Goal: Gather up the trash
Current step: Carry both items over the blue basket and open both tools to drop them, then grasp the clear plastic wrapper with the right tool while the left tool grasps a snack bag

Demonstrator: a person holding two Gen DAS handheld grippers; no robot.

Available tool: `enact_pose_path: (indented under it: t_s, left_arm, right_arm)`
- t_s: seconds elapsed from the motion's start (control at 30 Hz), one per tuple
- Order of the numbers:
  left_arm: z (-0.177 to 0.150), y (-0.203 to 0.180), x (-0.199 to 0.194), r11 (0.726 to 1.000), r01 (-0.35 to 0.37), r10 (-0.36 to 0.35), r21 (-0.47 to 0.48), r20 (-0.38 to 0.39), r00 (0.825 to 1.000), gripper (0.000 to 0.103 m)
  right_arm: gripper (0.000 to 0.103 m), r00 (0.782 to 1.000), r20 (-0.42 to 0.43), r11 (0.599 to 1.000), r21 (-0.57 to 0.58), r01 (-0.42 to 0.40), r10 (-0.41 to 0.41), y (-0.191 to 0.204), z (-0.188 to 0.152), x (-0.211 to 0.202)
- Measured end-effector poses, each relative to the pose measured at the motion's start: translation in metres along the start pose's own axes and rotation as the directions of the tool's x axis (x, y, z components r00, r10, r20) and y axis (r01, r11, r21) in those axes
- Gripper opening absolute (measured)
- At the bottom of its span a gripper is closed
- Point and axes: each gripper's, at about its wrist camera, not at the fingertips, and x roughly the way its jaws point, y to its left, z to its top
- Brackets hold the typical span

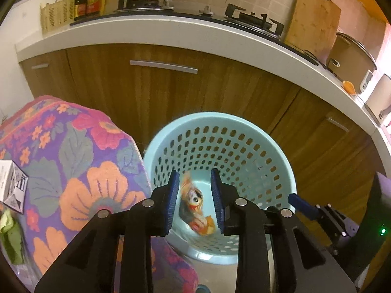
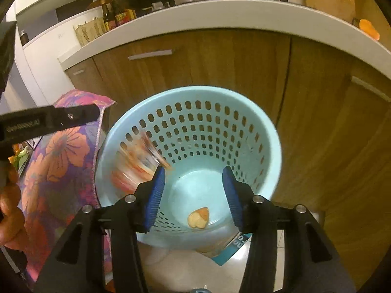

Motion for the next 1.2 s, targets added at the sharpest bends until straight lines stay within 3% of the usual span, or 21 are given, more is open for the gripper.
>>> enact_pose_path:
  t_s: [0.23,0.4,0.67,0.87,1.03,1.2]
  left_arm:
    - [-0.01,0.001,-0.032,1.0,0.022,-0.024,0.019,0.081,0.996,0.042]
    - [-0.017,0.006,-0.065,0.999,0.03,-0.032,0.014,0.151,0.988,0.046]
    - [-0.041,0.02,-0.141,1.0,-0.021,0.016,0.011,0.294,0.956,0.051]
    - [-0.072,0.064,-0.199,0.994,-0.082,0.104,-0.072,0.384,0.917,0.052]
    - [-0.103,0.112,-0.247,0.974,-0.154,0.213,-0.166,0.436,0.874,0.063]
    - [-0.146,0.164,-0.295,0.919,-0.268,0.377,-0.29,0.439,0.816,0.073]
  right_arm:
    - [0.045,0.997,0.08,1.0,-0.02,0.012,-0.01,0.008,0.005,-0.029]
    - [0.045,0.992,0.126,0.998,-0.056,-0.018,0.025,0.024,0.011,-0.048]
    - [0.045,0.975,0.174,0.98,-0.167,-0.107,0.136,0.081,0.014,-0.074]
    - [0.045,0.953,0.188,0.936,-0.305,-0.172,0.237,0.14,0.001,-0.088]
    - [0.053,0.94,0.168,0.882,-0.425,-0.203,0.298,0.193,-0.014,-0.092]
    - [0.054,0.935,0.125,0.841,-0.487,-0.234,0.332,0.235,-0.03,-0.087]
